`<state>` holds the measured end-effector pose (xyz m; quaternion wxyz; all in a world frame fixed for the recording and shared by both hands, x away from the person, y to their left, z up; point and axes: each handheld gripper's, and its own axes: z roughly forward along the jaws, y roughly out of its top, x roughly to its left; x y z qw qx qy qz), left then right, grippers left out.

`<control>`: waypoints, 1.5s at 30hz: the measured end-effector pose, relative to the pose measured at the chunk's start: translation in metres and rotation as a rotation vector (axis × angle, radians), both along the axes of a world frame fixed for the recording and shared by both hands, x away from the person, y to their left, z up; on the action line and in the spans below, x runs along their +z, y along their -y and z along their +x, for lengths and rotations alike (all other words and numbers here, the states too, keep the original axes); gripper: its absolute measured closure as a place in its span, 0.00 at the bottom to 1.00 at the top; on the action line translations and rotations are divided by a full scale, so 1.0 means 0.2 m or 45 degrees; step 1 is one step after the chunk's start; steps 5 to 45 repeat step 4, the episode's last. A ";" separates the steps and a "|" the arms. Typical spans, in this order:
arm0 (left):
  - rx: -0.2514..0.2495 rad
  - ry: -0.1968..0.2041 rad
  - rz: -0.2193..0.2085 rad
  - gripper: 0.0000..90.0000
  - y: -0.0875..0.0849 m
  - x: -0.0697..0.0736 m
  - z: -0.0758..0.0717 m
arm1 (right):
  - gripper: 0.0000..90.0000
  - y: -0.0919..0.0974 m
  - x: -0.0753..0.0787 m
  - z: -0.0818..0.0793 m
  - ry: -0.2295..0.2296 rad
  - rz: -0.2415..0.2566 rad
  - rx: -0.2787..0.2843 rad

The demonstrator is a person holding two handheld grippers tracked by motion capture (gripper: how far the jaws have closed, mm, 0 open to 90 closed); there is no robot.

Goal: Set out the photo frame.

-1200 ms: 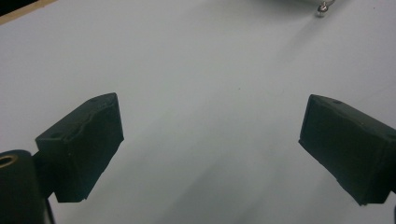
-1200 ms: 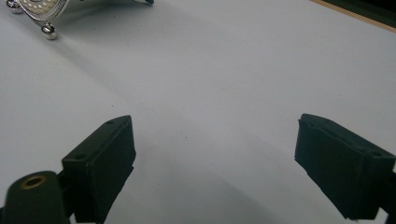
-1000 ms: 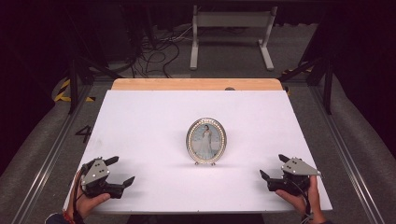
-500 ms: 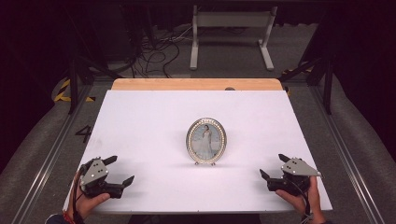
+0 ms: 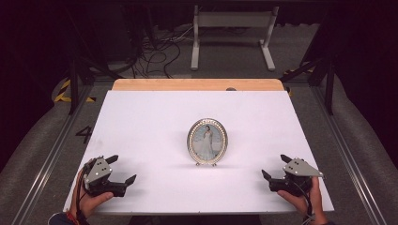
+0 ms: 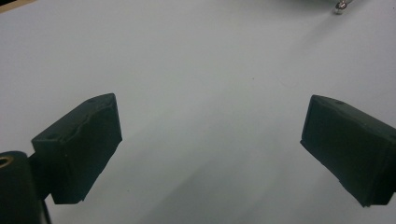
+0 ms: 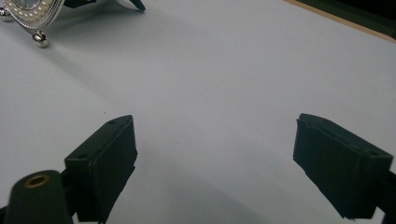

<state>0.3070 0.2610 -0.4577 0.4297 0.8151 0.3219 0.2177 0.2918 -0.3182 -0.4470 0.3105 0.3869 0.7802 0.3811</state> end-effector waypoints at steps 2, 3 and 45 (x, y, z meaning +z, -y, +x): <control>-0.004 -0.004 0.011 0.06 0.00 0.00 0.01 | 0.15 0.01 0.00 0.00 -0.008 0.010 0.000; -0.003 -0.005 0.013 0.06 0.00 -0.01 0.01 | 0.15 0.01 0.00 0.00 -0.009 0.011 0.001; -0.006 0.001 0.013 0.06 0.00 0.00 0.01 | 0.15 0.01 0.00 0.00 -0.013 0.009 0.005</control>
